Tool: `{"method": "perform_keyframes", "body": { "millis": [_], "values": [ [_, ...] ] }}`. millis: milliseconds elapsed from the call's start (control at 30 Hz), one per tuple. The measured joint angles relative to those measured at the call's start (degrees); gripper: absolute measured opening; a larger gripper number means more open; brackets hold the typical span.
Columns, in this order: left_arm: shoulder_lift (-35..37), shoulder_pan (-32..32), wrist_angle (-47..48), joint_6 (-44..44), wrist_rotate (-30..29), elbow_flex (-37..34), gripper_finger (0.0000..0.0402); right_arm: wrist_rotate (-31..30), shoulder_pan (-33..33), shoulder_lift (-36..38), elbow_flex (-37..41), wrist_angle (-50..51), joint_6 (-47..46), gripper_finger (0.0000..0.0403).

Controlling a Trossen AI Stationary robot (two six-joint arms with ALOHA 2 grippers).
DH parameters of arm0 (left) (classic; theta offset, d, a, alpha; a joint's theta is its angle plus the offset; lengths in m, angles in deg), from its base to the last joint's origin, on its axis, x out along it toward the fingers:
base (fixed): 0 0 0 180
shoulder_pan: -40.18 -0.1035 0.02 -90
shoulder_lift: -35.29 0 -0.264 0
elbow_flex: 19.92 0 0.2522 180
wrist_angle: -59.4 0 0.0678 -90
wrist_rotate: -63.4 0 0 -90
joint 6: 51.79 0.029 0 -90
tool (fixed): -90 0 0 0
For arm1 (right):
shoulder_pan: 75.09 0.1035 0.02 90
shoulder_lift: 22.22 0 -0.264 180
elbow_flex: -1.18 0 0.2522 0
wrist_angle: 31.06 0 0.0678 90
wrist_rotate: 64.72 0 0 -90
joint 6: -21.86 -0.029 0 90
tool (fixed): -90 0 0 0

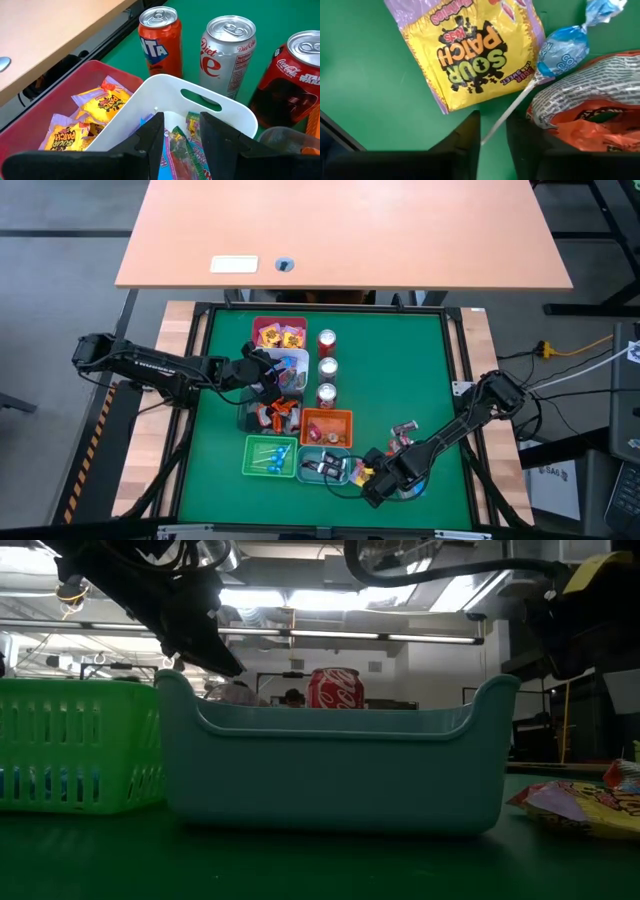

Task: Sort candy
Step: Put the blue candy into the green bin

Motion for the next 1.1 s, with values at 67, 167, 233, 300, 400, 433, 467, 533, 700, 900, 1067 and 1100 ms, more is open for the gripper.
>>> {"method": "perform_keyframes", "body": {
  "millis": [67,167,233,300,400,433,467,533,700,900,1067,1100],
  "values": [
    [0.0,0.0,0.0,0.0,0.0,0.0,0.0115,0.0,0.0,-0.01,0.0,-0.03,0.02,0.0065],
    [0.0,0.0,0.0,0.0,0.0,0.0,0.0115,0.0,0.0,-0.04,0.0,-0.05,0.02,0.0024],
    [0.0,0.0,0.0,0.0,0.0,0.0,0.0115,0.01,0.0,-0.04,0.0,-0.06,0.28,0.0008],
    [0.0,0.02,0.0,0.0,0.0,0.0,0.0115,0.04,0.0,-0.04,0.0,-0.08,0.55,0.001],
    [0.0,0.02,-0.03,0.02,0.0,0.0,0.0115,0.55,-0.01,-0.04,0.0,-0.1,0.66,0.002],
    [0.0,0.01,-0.03,0.01,0.0,0.0,0.0115,0.74,-0.03,-0.04,0.0,-0.14,0.68,0.002],
    [0.0,0.0,-0.05,0.02,0.0,0.0,0.0115,0.9,-0.04,-0.04,0.0,-0.17,0.68,0.0018],
    [0.0,0.02,-0.12,0.02,0.0,0.0,0.0115,1.05,-0.04,-0.04,-0.51,0.39,0.92,0.0009],
    [0.0,0.17,-3.63,0.04,3.78,0.0,0.0115,1.14,-0.07,0.19,-5.19,5.62,6.12,0.0011],
    [0.0,0.31,-11.75,0.33,14.29,0.0,0.0115,-5.87,-0.64,0.31,-15.42,23.01,12.35,0.0011],
    [0.0,0.31,-17.42,3.73,22.03,0.0,0.0115,-19.65,-1.46,0.38,-23.39,33.92,18.97,0.0004],
    [0.0,0.31,-18.33,4.68,23.39,0.0,0.0115,-23.17,-1.84,0.39,-24.65,35.22,20.52,0.0005]
  ]
}}
